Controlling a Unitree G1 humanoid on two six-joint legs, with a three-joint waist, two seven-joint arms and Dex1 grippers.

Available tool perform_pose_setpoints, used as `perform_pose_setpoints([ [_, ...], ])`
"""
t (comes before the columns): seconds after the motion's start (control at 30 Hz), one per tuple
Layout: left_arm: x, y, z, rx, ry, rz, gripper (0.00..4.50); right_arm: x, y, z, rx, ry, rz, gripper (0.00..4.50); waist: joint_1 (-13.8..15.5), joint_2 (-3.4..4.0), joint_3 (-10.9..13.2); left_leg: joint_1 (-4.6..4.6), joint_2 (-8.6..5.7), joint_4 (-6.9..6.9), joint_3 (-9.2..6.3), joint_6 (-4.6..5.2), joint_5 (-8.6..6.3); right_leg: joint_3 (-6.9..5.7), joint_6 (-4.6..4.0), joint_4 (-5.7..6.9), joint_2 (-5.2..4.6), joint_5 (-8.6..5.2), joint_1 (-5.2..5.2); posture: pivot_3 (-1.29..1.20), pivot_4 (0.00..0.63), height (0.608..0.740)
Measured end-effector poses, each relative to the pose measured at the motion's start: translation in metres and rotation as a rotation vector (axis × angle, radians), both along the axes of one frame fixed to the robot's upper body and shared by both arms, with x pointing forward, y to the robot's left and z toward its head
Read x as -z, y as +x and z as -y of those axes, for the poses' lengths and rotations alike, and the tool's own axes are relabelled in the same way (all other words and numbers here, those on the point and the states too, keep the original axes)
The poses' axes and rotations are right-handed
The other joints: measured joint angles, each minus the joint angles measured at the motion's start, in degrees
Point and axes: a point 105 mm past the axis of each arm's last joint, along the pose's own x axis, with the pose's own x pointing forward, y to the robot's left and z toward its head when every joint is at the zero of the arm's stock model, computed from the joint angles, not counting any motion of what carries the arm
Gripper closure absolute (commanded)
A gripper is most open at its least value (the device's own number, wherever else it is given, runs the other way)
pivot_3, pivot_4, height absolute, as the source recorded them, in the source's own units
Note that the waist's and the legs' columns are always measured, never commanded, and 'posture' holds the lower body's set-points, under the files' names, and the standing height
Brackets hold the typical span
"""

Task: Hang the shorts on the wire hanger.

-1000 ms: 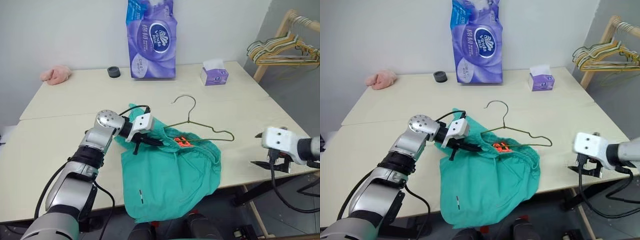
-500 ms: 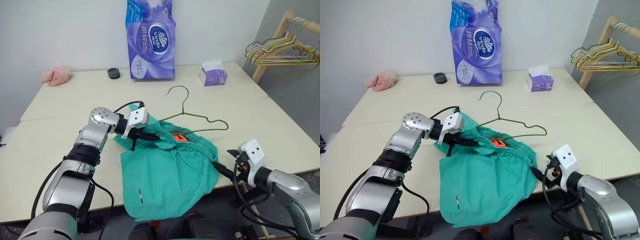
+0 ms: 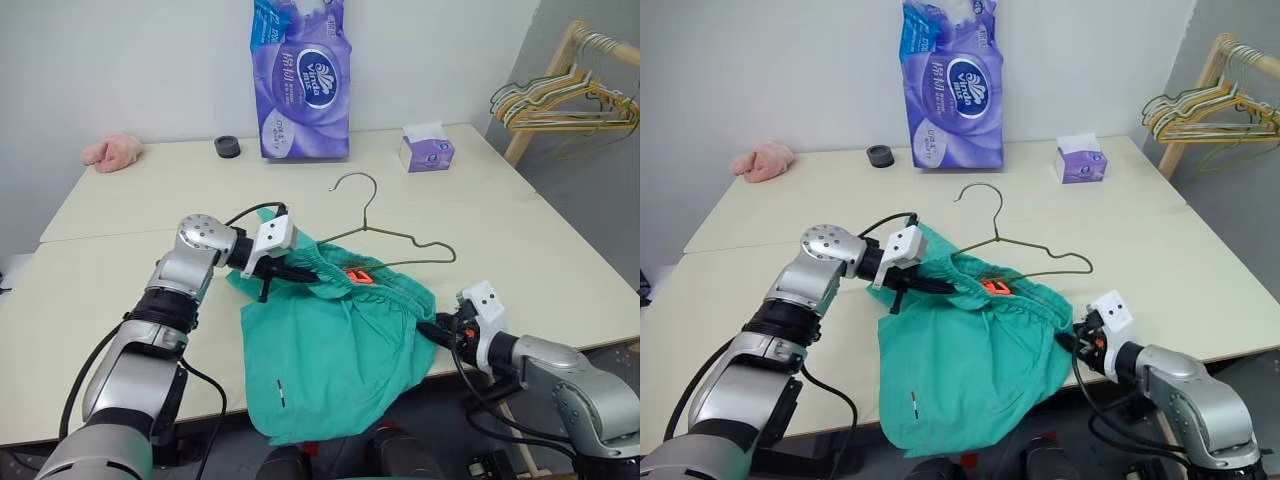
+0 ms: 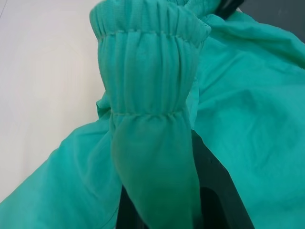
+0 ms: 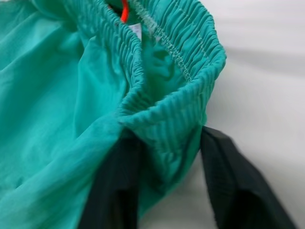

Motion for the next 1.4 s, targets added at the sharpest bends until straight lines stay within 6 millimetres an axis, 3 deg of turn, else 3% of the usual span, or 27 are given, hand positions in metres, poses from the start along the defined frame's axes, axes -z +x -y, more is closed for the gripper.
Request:
perform_pose_setpoints([
  [0.07,-0.001,-0.001,-0.001,0.002,-0.002,-0.001,4.50,-0.002,0.001,0.003,0.013,0.009,0.002,4.46,0.0,0.00,0.0,0.00,0.00,0.00,0.00,0.00,0.00,0.00,0.00,0.00,0.00,0.00,0.00,-0.18,0.052,0.740],
  [0.1,-0.001,-0.002,-0.001,0.002,-0.004,-0.007,4.50,-0.004,0.003,0.004,0.019,0.009,0.008,4.50,0.0,0.00,0.0,0.00,0.00,0.00,0.00,0.00,0.00,0.00,0.00,0.01,0.00,0.00,0.00,-0.18,0.052,0.740],
  [0.53,-0.020,-0.025,-0.015,0.045,-0.004,-0.123,4.50,-0.023,0.021,0.034,0.161,0.069,0.038,4.50,-0.5,0.04,0.0,0.00,0.01,-0.03,-0.01,0.00,0.00,0.00,-0.01,0.02,0.00,0.00,-0.02,-0.17,0.043,0.740],
  [0.77,-0.009,-0.033,-0.020,0.075,0.063,-0.139,4.50,-0.024,0.018,0.035,0.160,0.100,0.003,4.50,-0.5,0.09,-0.1,-0.01,0.01,-0.03,-0.02,0.00,0.00,-0.02,-0.01,0.00,-0.01,-0.02,-0.01,-0.19,0.042,0.740],
  [1.17,0.008,-0.012,-0.016,0.050,0.080,-0.019,4.50,-0.041,0.001,0.029,0.053,0.016,0.035,4.50,-0.9,0.12,-0.1,-0.05,0.00,-0.03,-0.03,0.01,0.00,-0.03,0.05,-0.02,0.00,-0.05,-0.01,-0.21,0.050,0.740],
  [1.4,0.002,-0.013,-0.002,0.007,-0.048,-0.161,4.50,-0.038,-0.004,0.029,0.027,-0.028,0.037,4.50,-1.4,0.09,-0.1,-0.06,0.03,-0.03,-0.04,0.01,-0.01,-0.02,0.08,-0.01,0.05,-0.07,-0.02,-0.21,0.053,0.740],
])
